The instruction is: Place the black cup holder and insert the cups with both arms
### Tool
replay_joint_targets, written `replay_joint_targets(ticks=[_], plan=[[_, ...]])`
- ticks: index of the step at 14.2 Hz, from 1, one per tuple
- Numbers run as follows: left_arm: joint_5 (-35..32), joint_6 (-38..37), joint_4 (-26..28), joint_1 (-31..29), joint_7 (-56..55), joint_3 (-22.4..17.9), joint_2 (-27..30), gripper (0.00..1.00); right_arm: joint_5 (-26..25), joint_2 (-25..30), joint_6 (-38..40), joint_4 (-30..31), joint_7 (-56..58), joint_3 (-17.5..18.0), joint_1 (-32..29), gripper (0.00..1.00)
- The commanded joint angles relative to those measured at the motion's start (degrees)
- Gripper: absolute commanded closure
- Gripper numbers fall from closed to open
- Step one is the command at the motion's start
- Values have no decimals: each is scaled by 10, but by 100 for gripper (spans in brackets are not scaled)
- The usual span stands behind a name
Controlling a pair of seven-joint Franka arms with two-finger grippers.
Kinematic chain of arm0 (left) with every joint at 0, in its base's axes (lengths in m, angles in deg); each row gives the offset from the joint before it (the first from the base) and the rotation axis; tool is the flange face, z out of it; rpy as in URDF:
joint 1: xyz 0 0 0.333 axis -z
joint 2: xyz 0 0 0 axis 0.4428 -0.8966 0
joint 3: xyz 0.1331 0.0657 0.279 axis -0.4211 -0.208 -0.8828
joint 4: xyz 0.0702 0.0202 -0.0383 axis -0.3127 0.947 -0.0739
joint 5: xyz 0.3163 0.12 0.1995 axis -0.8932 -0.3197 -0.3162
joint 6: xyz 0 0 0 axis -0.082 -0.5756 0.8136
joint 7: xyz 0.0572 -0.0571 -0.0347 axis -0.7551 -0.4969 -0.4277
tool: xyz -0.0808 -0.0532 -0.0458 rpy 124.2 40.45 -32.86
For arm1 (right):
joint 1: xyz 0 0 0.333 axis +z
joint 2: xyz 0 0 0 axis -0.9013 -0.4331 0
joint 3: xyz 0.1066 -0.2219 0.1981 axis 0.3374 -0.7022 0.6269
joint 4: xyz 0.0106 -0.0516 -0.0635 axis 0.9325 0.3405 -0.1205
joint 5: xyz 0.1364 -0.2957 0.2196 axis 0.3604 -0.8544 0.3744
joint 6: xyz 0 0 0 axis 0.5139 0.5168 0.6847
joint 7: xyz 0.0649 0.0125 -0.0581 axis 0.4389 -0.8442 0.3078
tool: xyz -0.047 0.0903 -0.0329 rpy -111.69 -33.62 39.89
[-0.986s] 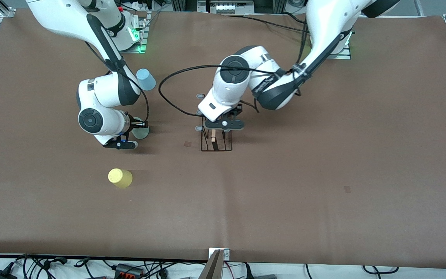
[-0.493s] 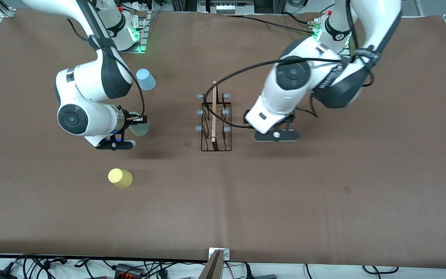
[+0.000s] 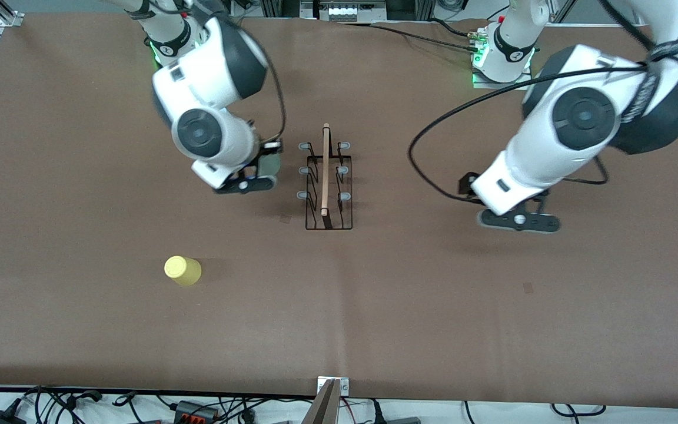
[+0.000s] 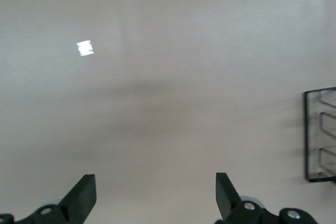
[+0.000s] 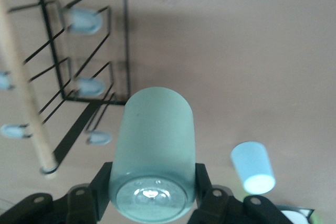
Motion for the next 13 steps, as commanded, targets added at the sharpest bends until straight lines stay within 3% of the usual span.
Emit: replay_joint_targets(ticks=[1, 4, 5, 9, 13], plan=[[37, 6, 70, 9, 68, -92, 98, 0, 6, -1, -8, -4, -30, -4, 29, 74], [68, 4, 75, 38, 74, -187, 134, 0, 13, -9, -19, -3, -32, -4, 42, 74], [81, 3, 90, 40, 80, -201, 147, 0, 16, -10, -23, -3, -35, -4, 45, 74], [87, 47, 197, 37, 81, -203, 227, 0, 18, -21, -24, -3, -36, -4, 51, 74], [88, 44, 192, 33, 77, -201, 222, 0, 24, -23, -28, -3, -42, -4, 55, 74]])
